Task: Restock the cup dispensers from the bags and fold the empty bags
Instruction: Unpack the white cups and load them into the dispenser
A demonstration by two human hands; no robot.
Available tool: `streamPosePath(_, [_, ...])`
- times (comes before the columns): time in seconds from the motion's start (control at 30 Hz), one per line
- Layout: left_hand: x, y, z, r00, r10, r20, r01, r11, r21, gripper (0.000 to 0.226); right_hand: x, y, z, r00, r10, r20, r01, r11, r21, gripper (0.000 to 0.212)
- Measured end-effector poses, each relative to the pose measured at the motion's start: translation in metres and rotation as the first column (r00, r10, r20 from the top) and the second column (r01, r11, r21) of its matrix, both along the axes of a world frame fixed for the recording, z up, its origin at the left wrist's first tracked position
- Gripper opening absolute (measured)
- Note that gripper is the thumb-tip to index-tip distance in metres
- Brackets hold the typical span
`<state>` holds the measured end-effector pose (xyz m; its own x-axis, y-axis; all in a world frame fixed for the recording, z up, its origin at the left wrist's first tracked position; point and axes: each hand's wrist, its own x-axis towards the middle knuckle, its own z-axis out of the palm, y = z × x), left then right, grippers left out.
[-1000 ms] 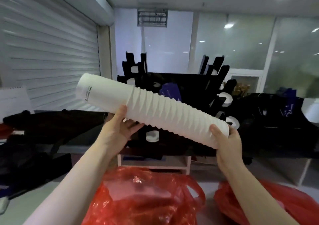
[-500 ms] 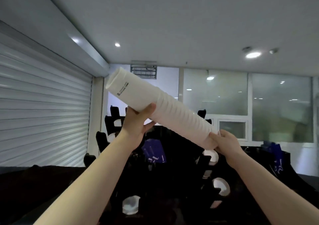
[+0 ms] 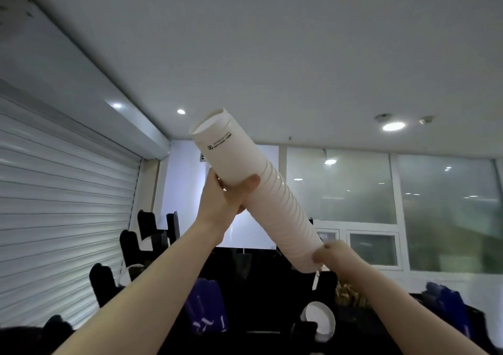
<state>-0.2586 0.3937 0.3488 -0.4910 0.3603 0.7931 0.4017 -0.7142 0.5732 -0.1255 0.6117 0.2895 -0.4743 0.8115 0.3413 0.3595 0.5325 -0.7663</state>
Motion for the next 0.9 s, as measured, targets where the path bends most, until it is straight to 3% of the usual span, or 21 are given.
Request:
streamPosePath(0.07, [0.003,0.012,0.003,1.000,0.026,-0.004,-0.026,1.000,0.006,0.061,-0.004,0.010,-0.002,0.999,-0.016,0.041,0.014,0.999,0.041,0.002])
streamPosePath(0.17, [0.008,0.028,0.006,0.998,0.058,-0.035,-0.059,0.998,-0.012,0.061,-0.008,0.029,-0.004,0.999,-0.015,0.044,0.013,0.999,0.046,0.014])
streamPosePath(0.3, [0.011,0.048,-0.002,0.987,0.135,-0.087,-0.142,0.986,-0.086,0.075,-0.013,0.054,-0.011,0.980,0.013,0.197,-0.021,0.999,0.040,0.008])
streamPosePath(0.47, [0.011,0.081,-0.024,0.970,0.210,-0.125,-0.224,0.967,-0.119,0.076,-0.016,0.070,-0.022,0.969,0.057,0.241,-0.079,0.994,0.082,0.016])
streamPosePath(0.73, [0.021,0.145,-0.036,0.924,0.265,-0.276,-0.338,0.903,-0.264,0.080,0.001,0.074,-0.017,0.979,0.195,0.065,-0.204,0.955,0.217,0.023])
streamPosePath(0.9, [0.026,0.182,-0.063,0.887,0.262,-0.379,-0.409,0.827,-0.385,0.083,0.017,0.075,-0.018,0.962,0.274,0.003,-0.269,0.944,0.190,0.023])
